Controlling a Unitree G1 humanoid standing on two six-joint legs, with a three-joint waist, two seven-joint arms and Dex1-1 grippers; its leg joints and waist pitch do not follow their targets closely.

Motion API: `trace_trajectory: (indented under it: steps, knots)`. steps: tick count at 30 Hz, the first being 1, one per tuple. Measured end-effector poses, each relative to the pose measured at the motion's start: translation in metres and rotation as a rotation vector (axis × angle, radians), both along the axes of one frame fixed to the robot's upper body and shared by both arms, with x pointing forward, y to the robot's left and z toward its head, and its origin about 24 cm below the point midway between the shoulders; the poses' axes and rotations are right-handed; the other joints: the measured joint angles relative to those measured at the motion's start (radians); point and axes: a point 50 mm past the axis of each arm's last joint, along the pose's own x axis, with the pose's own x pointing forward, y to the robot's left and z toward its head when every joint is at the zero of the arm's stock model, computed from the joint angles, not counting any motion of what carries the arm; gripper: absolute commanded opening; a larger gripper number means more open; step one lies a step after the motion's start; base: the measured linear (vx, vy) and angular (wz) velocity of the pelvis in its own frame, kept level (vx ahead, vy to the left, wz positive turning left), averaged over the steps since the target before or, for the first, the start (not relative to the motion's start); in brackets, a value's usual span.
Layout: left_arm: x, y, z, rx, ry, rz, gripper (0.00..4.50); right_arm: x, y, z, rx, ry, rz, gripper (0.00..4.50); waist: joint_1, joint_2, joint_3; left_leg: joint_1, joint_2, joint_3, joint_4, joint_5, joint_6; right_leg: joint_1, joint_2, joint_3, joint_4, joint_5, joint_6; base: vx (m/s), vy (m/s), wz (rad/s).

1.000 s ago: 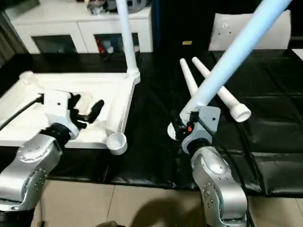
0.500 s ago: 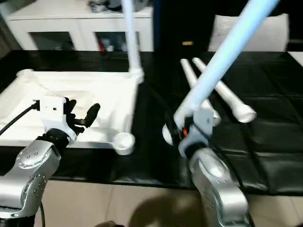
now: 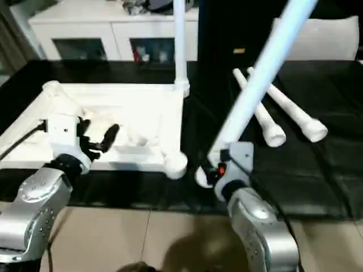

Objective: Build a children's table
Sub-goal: Move to table

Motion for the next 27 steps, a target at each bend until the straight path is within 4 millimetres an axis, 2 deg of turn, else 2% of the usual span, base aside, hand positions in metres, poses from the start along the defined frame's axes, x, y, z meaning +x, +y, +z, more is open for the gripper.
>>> trace_trajectory:
  steps: [1, 2, 3, 4, 5, 6, 8, 9, 10, 12, 13, 16, 21, 23, 26, 27]
  knots:
    - [0.0, 0.001, 0.001, -0.003, -0.003, 0.003, 3.83, 0.001, 0.0, 0.002, 0.0, -0.007, 0.0, 1.93, 0.0, -0.005, -0.003, -0.001, 0.001, 0.0, -0.011, 0.001, -0.001, 0.01, 0.004, 0.003, 0.001, -0.001, -0.003, -0.075, -0.057, 0.01]
    - [0.0, 0.003, 0.001, -0.004, -0.004, 0.013, 3.83, 0.003, 0.001, 0.005, 0.001, -0.017, 0.002, 1.93, 0.005, -0.015, -0.007, -0.008, -0.002, 0.0, -0.021, 0.007, -0.011, 0.029, -0.001, 0.008, -0.027, -0.001, -0.007, -0.075, -0.057, 0.01]
    - [-0.001, 0.005, 0.001, -0.002, -0.004, 0.019, 3.83, 0.003, 0.0, 0.007, 0.004, -0.023, 0.0, 1.93, 0.01, -0.036, -0.016, -0.02, -0.016, 0.004, -0.024, 0.011, -0.018, 0.045, -0.019, 0.023, -0.075, -0.02, -0.003, -0.084, -0.098, -0.09]
    - [-0.001, 0.006, -0.001, -0.005, -0.001, 0.023, 3.83, 0.004, 0.0, 0.008, -0.001, -0.026, -0.003, 1.93, 0.017, -0.049, -0.019, -0.024, -0.02, 0.003, -0.029, 0.016, -0.025, 0.034, -0.025, 0.025, -0.066, -0.025, 0.0, -0.085, -0.126, -0.16]
    - [-0.002, 0.004, -0.003, -0.008, 0.007, 0.016, 3.83, 0.004, -0.003, 0.007, -0.002, -0.017, -0.012, 1.93, 0.022, -0.051, -0.02, -0.024, -0.025, 0.002, -0.036, 0.014, -0.027, 0.028, -0.028, 0.026, -0.065, -0.022, -0.004, -0.085, -0.126, -0.16]
    - [-0.002, 0.001, -0.003, -0.015, 0.007, 0.008, 3.83, 0.003, -0.006, 0.004, -0.012, -0.007, -0.023, 1.93, 0.031, -0.053, -0.019, -0.026, -0.022, 0.0, -0.031, 0.014, -0.026, 0.018, -0.026, 0.027, -0.064, -0.02, -0.007, -0.08, -0.118, -0.13]
    - [-0.002, 0.0, -0.003, -0.023, 0.004, 0.008, 3.83, 0.004, -0.012, 0.004, -0.021, -0.009, -0.047, 1.93, 0.03, -0.04, -0.017, -0.024, -0.005, 0.008, -0.038, 0.026, -0.038, 0.017, -0.024, 0.016, -0.063, -0.017, -0.012, -0.067, -0.064, -0.09]
    - [-0.003, -0.001, -0.002, -0.027, -0.001, 0.007, 3.83, 0.004, -0.011, 0.004, -0.024, -0.017, -0.046, 1.93, 0.028, -0.036, -0.016, -0.022, 0.004, 0.013, -0.039, 0.036, -0.034, 0.018, -0.024, 0.009, -0.065, -0.017, -0.012, -0.037, -0.002, -0.18]
    - [-0.003, -0.001, -0.001, -0.027, -0.007, 0.006, 3.83, 0.005, -0.009, 0.005, -0.028, -0.027, -0.042, 1.93, 0.021, -0.033, -0.016, -0.021, 0.008, 0.013, -0.039, 0.039, -0.034, 0.018, -0.024, 0.005, -0.065, -0.017, -0.013, -0.022, 0.022, -0.18]
    - [-0.005, -0.001, -0.001, -0.027, -0.007, 0.008, 3.83, 0.007, -0.005, 0.009, -0.046, -0.053, -0.023, 1.93, 0.008, -0.044, -0.009, -0.022, 0.008, 0.012, -0.043, 0.039, -0.034, 0.017, -0.024, 0.004, -0.068, -0.016, -0.013, -0.011, 0.011, -0.09]
    - [-0.006, -0.001, -0.003, -0.033, 0.002, 0.01, 3.83, 0.008, -0.003, 0.01, -0.057, -0.063, -0.013, 1.93, 0.006, -0.046, -0.008, -0.022, 0.008, 0.013, -0.044, 0.039, -0.034, 0.016, -0.024, 0.005, -0.071, -0.015, -0.015, 0.0, 0.0, 0.0]
    - [-0.009, -0.003, -0.007, -0.056, 0.014, 0.009, 3.83, 0.009, -0.004, 0.009, -0.056, -0.073, -0.011, 1.93, 0.007, -0.047, -0.009, -0.023, 0.008, 0.016, -0.045, 0.039, -0.034, 0.018, -0.026, 0.005, -0.083, -0.004, -0.016, 0.0, 0.0, 0.0]
    - [-0.019, 0.0, -0.008, -0.06, -0.017, 0.011, 3.83, 0.009, -0.005, 0.008, -0.064, -0.075, 0.024, 1.93, 0.017, -0.054, -0.01, -0.021, 0.012, 0.026, -0.045, 0.053, -0.015, 0.019, -0.026, 0.007, -0.084, -0.001, -0.017, 0.033, 0.009, -0.03]
    - [-0.024, 0.002, -0.01, -0.07, -0.011, 0.02, 3.83, 0.009, -0.003, 0.009, -0.067, -0.087, 0.045, 1.93, 0.021, -0.057, -0.011, -0.016, 0.015, 0.03, -0.045, 0.051, -0.012, 0.025, -0.026, 0.007, -0.087, -0.008, -0.015, 0.068, 0.009, -0.02]
    - [-0.031, 0.003, -0.015, -0.073, -0.001, 0.025, 3.83, 0.008, 0.001, 0.01, -0.061, -0.107, 0.081, 1.93, 0.023, -0.066, -0.005, 0.012, 0.022, 0.04, -0.051, 0.035, -0.011, 0.059, -0.023, 0.005, -0.112, -0.021, -0.004, 0.088, 0.01, 0.0]
    - [-0.032, 0.003, -0.014, -0.072, -0.005, 0.025, 3.83, 0.009, 0.002, 0.011, -0.06, -0.113, 0.086, 1.93, 0.023, -0.068, -0.004, 0.024, 0.024, 0.043, -0.055, 0.031, -0.009, 0.074, -0.022, 0.004, -0.124, -0.024, -0.002, 0.096, 0.019, 0.0]
